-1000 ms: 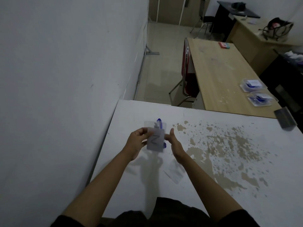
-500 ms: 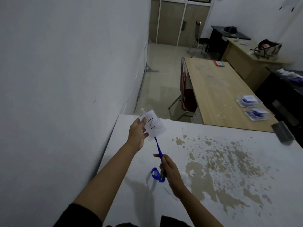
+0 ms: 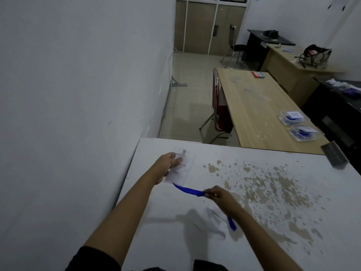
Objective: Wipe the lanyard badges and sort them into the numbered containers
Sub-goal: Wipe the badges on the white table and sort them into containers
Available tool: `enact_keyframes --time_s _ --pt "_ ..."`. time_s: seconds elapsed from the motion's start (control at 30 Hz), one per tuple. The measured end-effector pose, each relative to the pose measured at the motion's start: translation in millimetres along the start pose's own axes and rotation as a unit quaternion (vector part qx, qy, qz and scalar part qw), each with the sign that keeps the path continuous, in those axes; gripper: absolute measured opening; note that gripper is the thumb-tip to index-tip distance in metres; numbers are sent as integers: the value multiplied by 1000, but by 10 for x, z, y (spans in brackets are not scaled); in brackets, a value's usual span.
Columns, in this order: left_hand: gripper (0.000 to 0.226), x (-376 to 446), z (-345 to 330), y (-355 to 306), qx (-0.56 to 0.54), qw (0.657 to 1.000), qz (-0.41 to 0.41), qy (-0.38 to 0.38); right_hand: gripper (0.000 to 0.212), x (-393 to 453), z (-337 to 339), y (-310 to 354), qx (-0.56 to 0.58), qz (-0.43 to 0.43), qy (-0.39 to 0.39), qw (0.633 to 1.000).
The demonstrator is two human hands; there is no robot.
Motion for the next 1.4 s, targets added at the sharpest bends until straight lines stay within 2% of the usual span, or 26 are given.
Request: enact_keyframes --time_s 0.13,0.33,0.47,0.73,0.83,0.93,1.07,1.13,1.2,1.33,1.4 --pt "15 -95 -125 51 58 996 3 62 22 165 384 212 -64 41 -10 997" --pt "7 -213 -290 60 38 990 -23 137 15 247 797 602 48 104 2 993" --pt "4 -243 -331 27 41 988 -31 148 18 281 917 743 76 119 30 989" --pt "38 -279 -423 -30 96 978 -21 187 16 371 955 819 104 123 77 984" --pt "33 -267 -422 -5 79 976 -6 205 16 380 964 827 135 121 83 980" --pt "14 -245 -422 -9 76 975 -3 208 16 388 947 803 176 112 79 975" --pt "13 -181 -423 -49 79 982 -35 168 16 411 876 769 232 117 30 965" --pt "16 -136 -409 -59 30 989 -42 135 16 416 803 699 289 100 -2 952" --pt "23 -99 -385 -80 -66 989 -54 118 22 397 678 591 375 68 -22 924" --pt "45 -37 -313 -117 -260 959 -57 97 32 329 321 367 542 -5 -24 840" --pt "45 -3 -284 -117 -329 939 -55 85 32 281 145 295 589 -29 -13 808"
Point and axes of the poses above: each hand's wrist, its own x-axis towards the middle knuckle, its own z-axis out of the back of the hand, y = z × x, the point moved 4 cm from there along x, towards the middle knuckle, and after that the axes turned 4 degrees about x, right-handed, at the moved point
